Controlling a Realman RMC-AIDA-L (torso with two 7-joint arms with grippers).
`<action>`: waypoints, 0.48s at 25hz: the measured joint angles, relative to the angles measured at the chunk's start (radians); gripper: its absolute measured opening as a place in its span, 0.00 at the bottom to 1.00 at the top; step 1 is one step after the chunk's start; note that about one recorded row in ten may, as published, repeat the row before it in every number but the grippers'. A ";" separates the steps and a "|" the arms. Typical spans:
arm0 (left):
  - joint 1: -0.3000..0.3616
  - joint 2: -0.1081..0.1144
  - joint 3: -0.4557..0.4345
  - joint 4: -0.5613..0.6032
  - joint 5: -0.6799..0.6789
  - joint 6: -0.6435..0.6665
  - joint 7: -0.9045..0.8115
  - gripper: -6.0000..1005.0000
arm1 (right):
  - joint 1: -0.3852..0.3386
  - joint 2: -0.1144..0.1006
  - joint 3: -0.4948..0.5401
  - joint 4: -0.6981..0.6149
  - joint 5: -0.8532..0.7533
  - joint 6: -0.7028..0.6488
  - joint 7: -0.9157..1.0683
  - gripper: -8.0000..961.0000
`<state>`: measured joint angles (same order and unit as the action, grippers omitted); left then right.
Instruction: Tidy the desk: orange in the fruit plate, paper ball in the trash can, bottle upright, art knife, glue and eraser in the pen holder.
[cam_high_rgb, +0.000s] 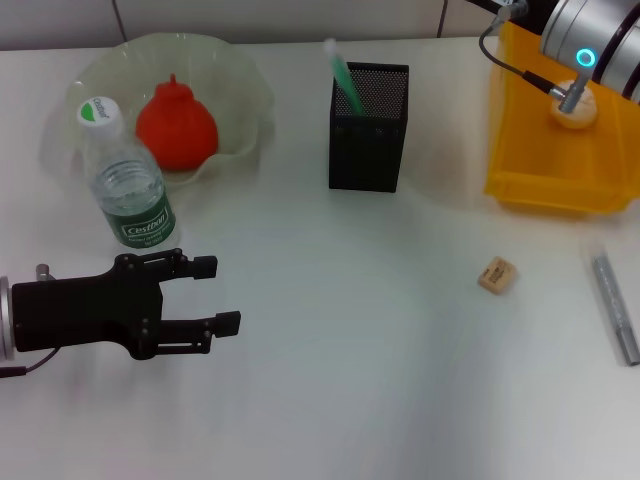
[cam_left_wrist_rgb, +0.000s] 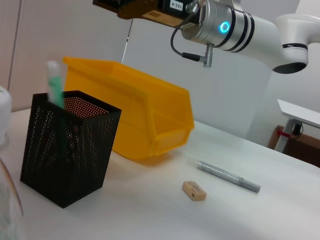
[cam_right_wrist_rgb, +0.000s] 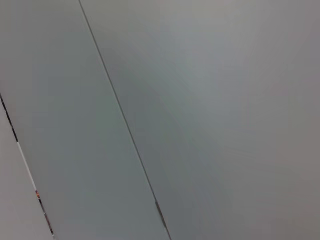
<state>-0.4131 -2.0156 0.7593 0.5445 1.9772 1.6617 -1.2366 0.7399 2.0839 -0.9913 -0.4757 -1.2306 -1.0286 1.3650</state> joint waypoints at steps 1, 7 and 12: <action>0.000 0.000 0.000 0.000 0.000 0.000 0.000 0.84 | -0.001 -0.001 -0.004 -0.002 0.000 -0.003 0.005 0.20; 0.001 0.000 0.000 0.000 0.000 0.000 0.000 0.84 | -0.038 -0.021 -0.079 -0.142 -0.122 -0.024 0.188 0.51; 0.001 0.002 0.000 0.000 0.000 0.003 -0.001 0.84 | -0.099 -0.075 -0.084 -0.474 -0.508 -0.210 0.580 0.67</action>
<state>-0.4117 -2.0131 0.7594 0.5445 1.9773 1.6644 -1.2372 0.6412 2.0089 -1.0756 -0.9493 -1.7382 -1.2382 1.9452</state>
